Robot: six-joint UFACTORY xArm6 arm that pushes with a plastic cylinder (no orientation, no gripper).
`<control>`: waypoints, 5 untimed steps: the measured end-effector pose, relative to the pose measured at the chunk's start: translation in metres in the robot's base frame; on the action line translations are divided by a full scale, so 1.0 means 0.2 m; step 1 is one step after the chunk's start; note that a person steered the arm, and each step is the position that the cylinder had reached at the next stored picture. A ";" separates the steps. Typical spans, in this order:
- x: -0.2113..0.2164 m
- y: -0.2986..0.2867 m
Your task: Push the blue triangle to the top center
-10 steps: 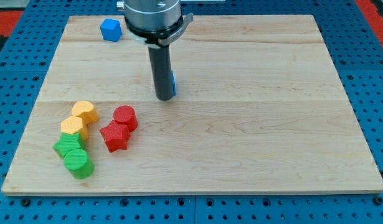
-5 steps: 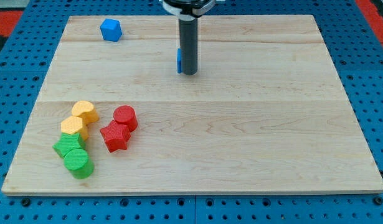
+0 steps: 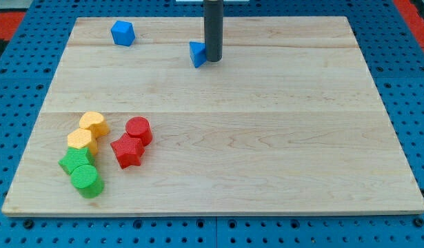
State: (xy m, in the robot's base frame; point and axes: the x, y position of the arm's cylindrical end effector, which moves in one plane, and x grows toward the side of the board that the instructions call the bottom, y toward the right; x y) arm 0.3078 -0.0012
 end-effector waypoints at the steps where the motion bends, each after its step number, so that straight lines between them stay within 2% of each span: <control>1: 0.14 -0.12; 2: 0.17 -0.30; 5: -0.17 0.02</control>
State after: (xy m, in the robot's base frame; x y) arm 0.2738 0.0028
